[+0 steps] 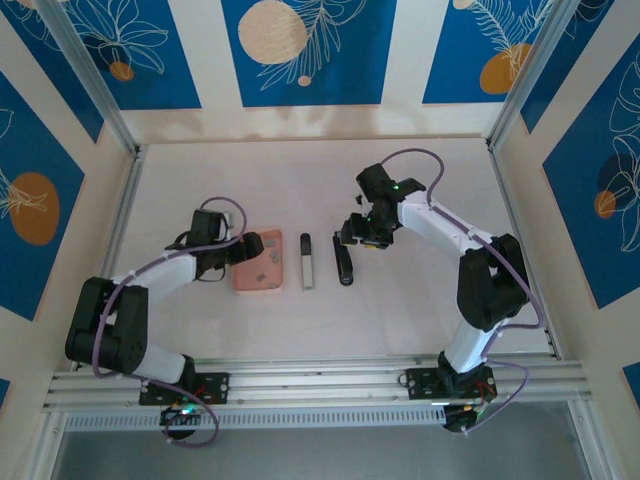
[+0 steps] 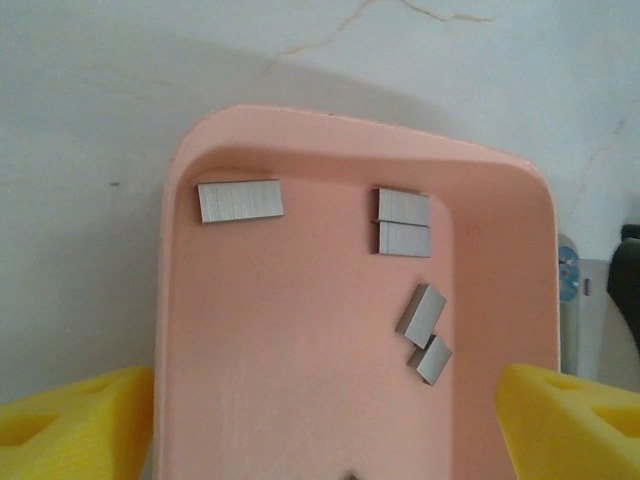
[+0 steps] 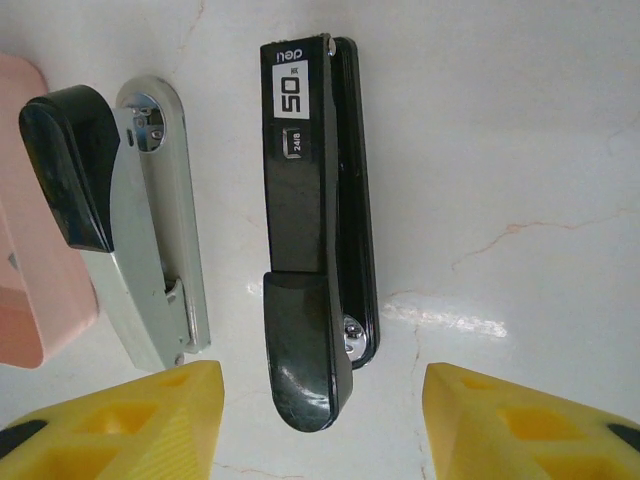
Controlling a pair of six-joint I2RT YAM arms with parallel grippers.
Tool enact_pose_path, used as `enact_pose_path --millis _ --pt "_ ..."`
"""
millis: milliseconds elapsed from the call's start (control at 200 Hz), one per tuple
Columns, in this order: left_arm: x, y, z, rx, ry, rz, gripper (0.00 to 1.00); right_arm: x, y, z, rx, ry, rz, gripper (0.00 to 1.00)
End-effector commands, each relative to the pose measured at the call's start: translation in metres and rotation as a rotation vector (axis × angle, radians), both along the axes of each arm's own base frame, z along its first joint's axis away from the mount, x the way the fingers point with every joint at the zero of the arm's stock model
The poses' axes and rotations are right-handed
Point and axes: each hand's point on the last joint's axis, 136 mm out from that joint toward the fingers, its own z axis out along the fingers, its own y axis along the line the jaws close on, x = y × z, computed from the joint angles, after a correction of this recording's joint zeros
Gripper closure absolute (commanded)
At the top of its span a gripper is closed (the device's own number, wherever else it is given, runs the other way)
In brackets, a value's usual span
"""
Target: Load the staples into the stapler
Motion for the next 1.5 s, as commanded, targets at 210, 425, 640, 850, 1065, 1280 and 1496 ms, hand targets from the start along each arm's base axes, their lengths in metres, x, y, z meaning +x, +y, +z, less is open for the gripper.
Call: enact_pose_path --millis 210,425,640,850,1065,1280,1496 --pt "-0.005 -0.031 0.031 -0.045 -0.063 -0.056 0.13 0.008 -0.027 0.017 0.031 -0.094 -0.078 0.44" --pt "0.008 0.033 0.088 0.252 -0.354 0.057 0.0 0.047 -0.088 0.028 -0.026 -0.415 -0.168 0.01" --pt "0.007 0.101 0.116 0.551 -0.64 0.231 0.0 0.063 -0.156 0.029 -0.077 -0.708 -0.297 0.01" --pt "0.0 0.128 0.093 0.651 -0.736 0.296 0.0 0.065 -0.179 0.007 -0.1 -0.792 -0.27 0.01" --pt "0.003 0.134 0.068 0.671 -0.812 0.298 0.0 0.076 -0.19 -0.014 -0.06 -0.844 -0.291 0.01" --pt "0.018 0.122 0.055 0.637 -0.877 0.241 0.0 0.093 -0.199 -0.014 -0.05 -0.851 -0.268 0.01" --pt "0.033 0.121 0.039 0.653 -0.816 0.214 0.0 0.079 -0.196 -0.005 -0.029 -0.963 -0.253 0.01"
